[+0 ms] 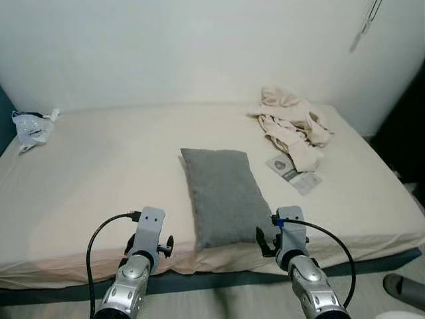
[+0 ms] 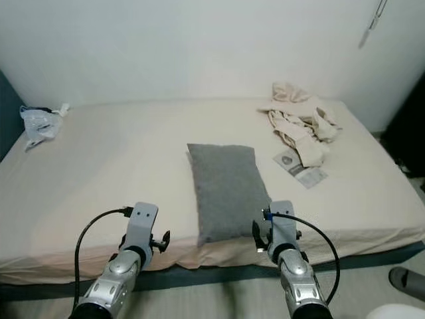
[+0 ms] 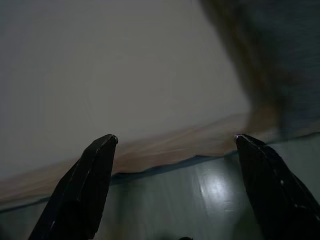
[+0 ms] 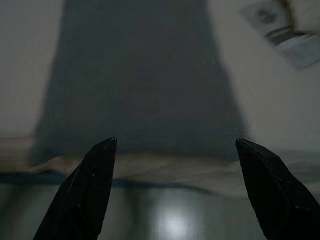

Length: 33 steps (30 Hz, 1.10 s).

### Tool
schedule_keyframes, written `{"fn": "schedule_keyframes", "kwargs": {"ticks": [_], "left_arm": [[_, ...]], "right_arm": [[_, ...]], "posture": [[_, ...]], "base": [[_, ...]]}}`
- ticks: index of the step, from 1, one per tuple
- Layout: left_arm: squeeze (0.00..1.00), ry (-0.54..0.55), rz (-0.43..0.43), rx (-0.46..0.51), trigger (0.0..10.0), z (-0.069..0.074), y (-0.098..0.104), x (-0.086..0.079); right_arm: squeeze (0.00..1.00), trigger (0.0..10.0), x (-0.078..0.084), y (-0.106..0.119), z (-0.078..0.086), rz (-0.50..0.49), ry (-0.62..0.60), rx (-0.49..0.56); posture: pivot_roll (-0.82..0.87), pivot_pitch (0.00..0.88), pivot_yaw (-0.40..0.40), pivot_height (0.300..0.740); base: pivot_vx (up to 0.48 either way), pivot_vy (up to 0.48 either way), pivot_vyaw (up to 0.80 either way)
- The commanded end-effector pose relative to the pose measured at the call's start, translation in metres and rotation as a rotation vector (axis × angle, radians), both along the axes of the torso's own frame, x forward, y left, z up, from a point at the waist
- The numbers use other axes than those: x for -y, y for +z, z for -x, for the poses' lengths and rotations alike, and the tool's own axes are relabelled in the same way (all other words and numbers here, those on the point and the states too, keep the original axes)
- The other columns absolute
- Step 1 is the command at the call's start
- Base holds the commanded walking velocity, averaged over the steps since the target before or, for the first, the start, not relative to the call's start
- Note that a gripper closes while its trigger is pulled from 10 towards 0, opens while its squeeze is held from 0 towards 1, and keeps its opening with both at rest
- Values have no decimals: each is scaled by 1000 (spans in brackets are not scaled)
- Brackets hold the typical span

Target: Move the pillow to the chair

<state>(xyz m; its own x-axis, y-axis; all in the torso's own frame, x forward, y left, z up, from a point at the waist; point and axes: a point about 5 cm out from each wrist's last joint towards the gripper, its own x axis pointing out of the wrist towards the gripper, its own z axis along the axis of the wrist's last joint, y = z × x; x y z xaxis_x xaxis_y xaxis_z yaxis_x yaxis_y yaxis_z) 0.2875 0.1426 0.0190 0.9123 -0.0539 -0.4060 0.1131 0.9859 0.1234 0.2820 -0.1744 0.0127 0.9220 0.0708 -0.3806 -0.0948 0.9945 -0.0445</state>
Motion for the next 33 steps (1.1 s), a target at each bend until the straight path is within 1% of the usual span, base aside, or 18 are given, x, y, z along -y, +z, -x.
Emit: {"fn": "schedule_keyframes", "kwargs": {"ticks": [1,5,10,11,20,33], "left_arm": [[0,-1,-10,-22,10000,4,-5,-2],[0,5,21,33,10000,-1,3,2],[0,26,59,72,10000,-3,9,2],[0,31,78,92,10000,-3,11,2],[0,50,111,122,10000,-4,16,-3],[0,45,125,136,10000,-3,16,-3]], "right_arm": [[0,10000,-3,-2,3,-5,5,-15],[0,10000,-2,1,1,-11,-3,4],[0,10000,-2,3,-1,-19,-3,14],[0,10000,-3,4,-2,-21,1,16],[0,10000,-7,6,-7,-30,11,21],[0,10000,-7,7,-9,-25,24,17]], "posture": [[-108,120,-20,740],[-105,117,-23,740],[-97,112,-30,740],[-97,111,-30,740],[-90,93,-39,740],[-93,79,-41,740]], "base": [[0,0,0],[0,0,0],[0,0,0],[0,0,0],[0,0,0],[366,0,0]]}}
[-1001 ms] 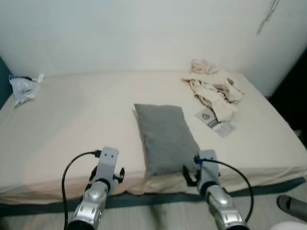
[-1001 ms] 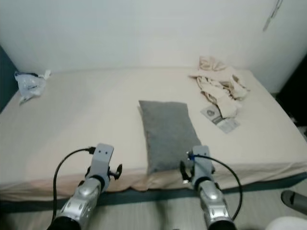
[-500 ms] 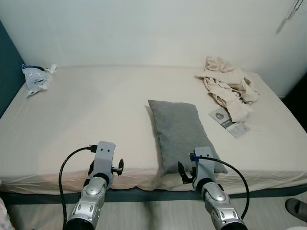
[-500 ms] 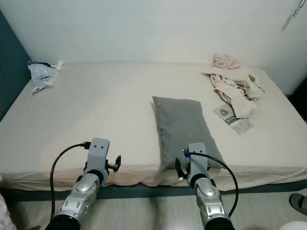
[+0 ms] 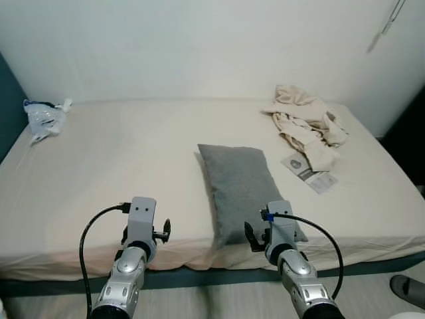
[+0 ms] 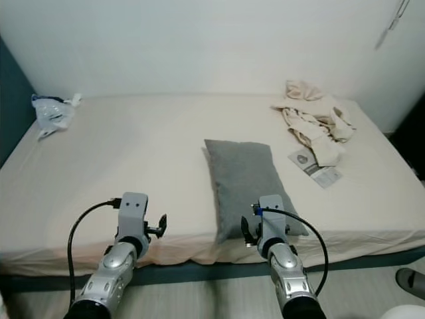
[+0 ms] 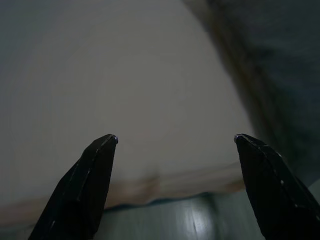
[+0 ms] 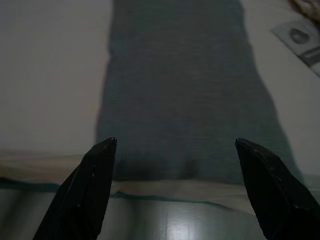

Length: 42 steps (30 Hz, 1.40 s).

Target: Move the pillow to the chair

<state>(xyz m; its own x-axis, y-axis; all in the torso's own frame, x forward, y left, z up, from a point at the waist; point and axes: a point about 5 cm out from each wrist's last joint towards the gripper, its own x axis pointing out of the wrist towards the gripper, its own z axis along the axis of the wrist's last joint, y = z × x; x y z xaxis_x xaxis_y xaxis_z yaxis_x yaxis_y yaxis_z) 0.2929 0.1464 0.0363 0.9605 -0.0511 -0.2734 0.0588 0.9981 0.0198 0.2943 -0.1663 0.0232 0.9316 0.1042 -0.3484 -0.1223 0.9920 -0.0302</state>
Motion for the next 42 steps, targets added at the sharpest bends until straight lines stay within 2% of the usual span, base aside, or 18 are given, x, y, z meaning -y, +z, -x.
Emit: {"fn": "schedule_keyframes", "kwargs": {"ticks": [1,10,23,33,42], "left_arm": [[0,0,9,1,10000,2,-1,1],[0,12,9,3,10000,2,-1,1],[0,64,1,8,10000,4,-2,-7],[0,67,-1,5,10000,2,-2,-8],[0,40,-26,-11,10000,3,-4,-7]], "right_arm": [[0,10000,1,-4,3,-7,-5,-17],[0,10000,1,-3,3,-3,3,-16],[0,10000,-1,-4,3,-3,16,-23],[0,10000,-2,-2,0,-1,16,-10],[0,10000,-6,1,-2,-67,22,2]], "posture": [[-93,79,-41,740],[-95,81,-47,740],[-87,85,-54,740],[-87,83,-49,740],[-82,82,-48,740]], "base": [[398,0,0],[386,0,0],[0,0,0],[0,0,0],[0,0,0]]}}
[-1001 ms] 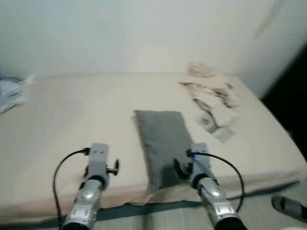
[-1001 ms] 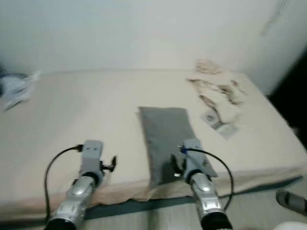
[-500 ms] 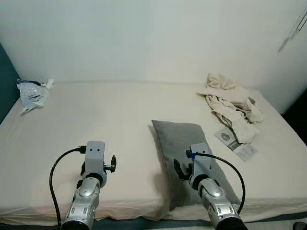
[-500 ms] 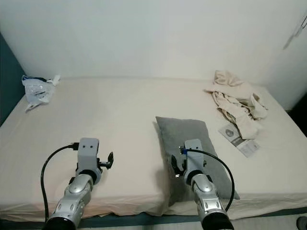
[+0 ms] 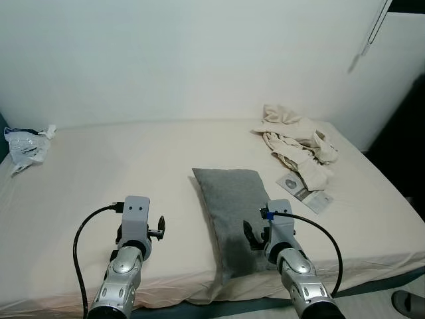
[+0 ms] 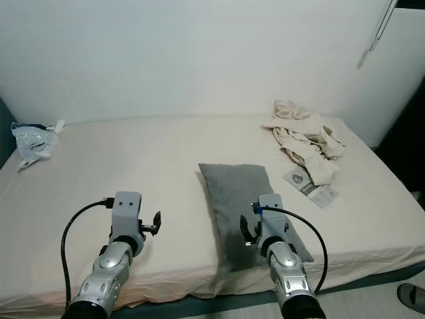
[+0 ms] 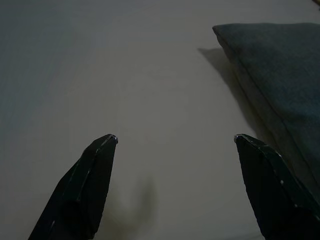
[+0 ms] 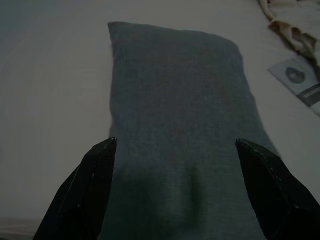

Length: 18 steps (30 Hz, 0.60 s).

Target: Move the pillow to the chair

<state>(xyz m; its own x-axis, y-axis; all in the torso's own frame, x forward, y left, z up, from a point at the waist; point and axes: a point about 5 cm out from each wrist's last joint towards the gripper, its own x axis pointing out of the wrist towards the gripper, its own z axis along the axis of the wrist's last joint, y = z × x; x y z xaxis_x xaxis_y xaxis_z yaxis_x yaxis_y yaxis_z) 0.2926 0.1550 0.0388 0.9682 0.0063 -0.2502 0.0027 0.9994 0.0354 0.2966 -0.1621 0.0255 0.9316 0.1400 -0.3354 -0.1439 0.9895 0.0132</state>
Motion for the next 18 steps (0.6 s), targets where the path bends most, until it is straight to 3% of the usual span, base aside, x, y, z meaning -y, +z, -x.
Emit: {"fn": "schedule_keyframes", "kwargs": {"ticks": [1,14,15,18], "left_arm": [[0,-15,-10,-36,10000,3,-6,2],[0,-16,-21,-23,10000,-2,-3,-3],[0,-40,-69,-21,10000,-3,-2,-1],[0,-50,-89,-30,10000,-2,-3,1]], "right_arm": [[0,10000,-2,-1,0,-22,0,-6],[0,10000,-11,7,-10,-49,-1,23],[0,10000,-11,8,-11,-48,0,29],[0,10000,-10,9,-11,-46,1,31]], "posture": [[-82,82,-48,740],[-67,55,-40,740],[-66,53,-41,740],[-63,54,-44,740]], "base": [[0,0,0],[0,0,0],[0,-480,0],[0,-480,0]]}}
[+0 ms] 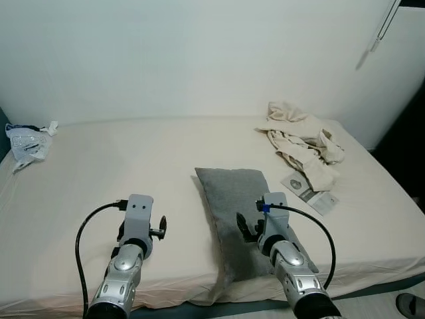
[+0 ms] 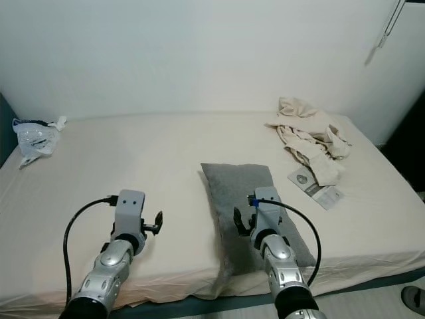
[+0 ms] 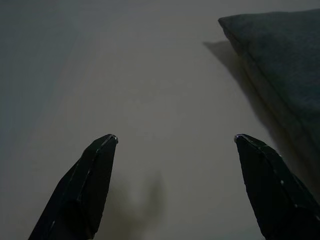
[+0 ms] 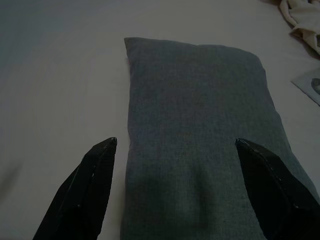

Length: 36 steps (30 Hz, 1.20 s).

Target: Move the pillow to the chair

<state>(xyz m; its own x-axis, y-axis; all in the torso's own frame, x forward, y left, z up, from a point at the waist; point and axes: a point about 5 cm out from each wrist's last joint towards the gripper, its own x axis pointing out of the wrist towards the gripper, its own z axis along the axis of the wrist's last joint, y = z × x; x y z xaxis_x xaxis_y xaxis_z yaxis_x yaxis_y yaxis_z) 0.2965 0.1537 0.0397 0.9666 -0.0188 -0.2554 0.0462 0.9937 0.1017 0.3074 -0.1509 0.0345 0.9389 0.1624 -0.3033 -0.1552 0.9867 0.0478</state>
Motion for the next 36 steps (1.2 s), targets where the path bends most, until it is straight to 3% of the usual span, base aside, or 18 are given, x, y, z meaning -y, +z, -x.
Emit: {"fn": "schedule_keyframes", "kwargs": {"ticks": [1,3,15,23,32,36], "left_arm": [[0,-5,-19,-27,10000,2,-5,0],[0,31,18,-44,10000,3,-7,-2],[0,24,10,-91,10000,4,-15,-3],[0,-10,-36,-143,10000,9,-27,-4],[0,-70,-8,-77,10000,11,-22,5],[0,-38,-23,-98,10000,10,-24,2]], "right_arm": [[0,10000,1,0,-1,-6,-9,3],[0,10000,1,-1,0,-1,-5,0],[0,10000,1,-2,0,37,10,-5],[0,10000,7,-23,15,120,44,-101],[0,10000,5,-28,19,150,51,-110],[0,10000,4,-27,18,149,48,-105]], "posture": [[-63,54,-44,740],[-67,54,-43,740],[-73,49,-43,740],[-74,51,-47,740],[-77,54,-35,740],[-77,52,-35,740]], "base": [[0,-480,0],[0,-217,0],[0,0,0],[0,0,0],[0,54,0],[0,0,0]]}}
